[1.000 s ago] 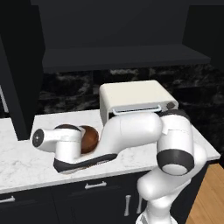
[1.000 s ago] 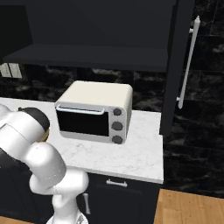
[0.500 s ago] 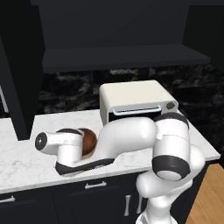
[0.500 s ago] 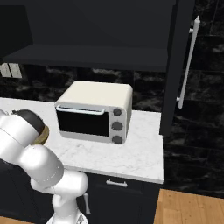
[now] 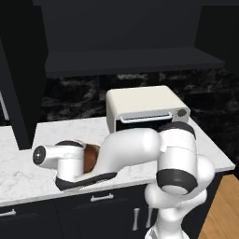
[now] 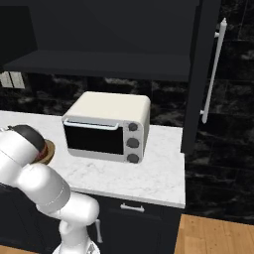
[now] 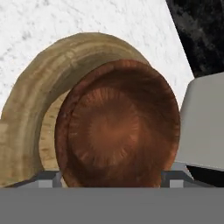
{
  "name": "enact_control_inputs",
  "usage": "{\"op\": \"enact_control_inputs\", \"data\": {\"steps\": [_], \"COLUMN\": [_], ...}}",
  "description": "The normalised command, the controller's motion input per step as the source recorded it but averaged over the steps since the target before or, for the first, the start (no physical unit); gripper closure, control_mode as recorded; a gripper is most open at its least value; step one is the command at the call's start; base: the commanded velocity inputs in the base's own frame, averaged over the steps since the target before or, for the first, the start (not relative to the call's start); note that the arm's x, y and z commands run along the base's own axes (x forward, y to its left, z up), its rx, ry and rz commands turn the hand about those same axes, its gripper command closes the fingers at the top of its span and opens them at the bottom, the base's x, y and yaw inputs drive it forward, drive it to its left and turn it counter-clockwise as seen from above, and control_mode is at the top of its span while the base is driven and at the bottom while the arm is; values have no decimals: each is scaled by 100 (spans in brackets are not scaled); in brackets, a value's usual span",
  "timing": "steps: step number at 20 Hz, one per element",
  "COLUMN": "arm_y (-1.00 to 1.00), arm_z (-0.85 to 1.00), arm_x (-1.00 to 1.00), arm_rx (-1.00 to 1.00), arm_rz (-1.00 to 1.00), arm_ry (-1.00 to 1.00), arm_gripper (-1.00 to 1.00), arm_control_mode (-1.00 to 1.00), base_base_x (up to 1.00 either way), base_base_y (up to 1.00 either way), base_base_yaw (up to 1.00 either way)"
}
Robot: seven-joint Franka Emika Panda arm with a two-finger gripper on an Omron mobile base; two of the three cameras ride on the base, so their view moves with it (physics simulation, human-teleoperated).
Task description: Pick up the bowls on the counter and stack them on top of one another in the open cabinet. Place the smaller bowl on top of the larger bowl.
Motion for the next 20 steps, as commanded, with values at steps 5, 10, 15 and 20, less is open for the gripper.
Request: {"op": "enact_control_inputs", "data": {"steps": [5,10,15,20], "arm_y": [4,1,0,0], "arm_z": [28,-25,-31,-19], "arm_x": [-76,-9,21,27], "arm_rx": [0,0,0,0], "arm_rz": [0,0,0,0], "arm_ry": [5,5,3,6], "arm_gripper": [-100,-100,-100,-100], "arm_control_mode": [-100,-100,-100,-100], "base_base_x": [0,0,0,0], "base_base_y": [0,0,0,0], "base_base_yaw": [0,0,0,0]}}
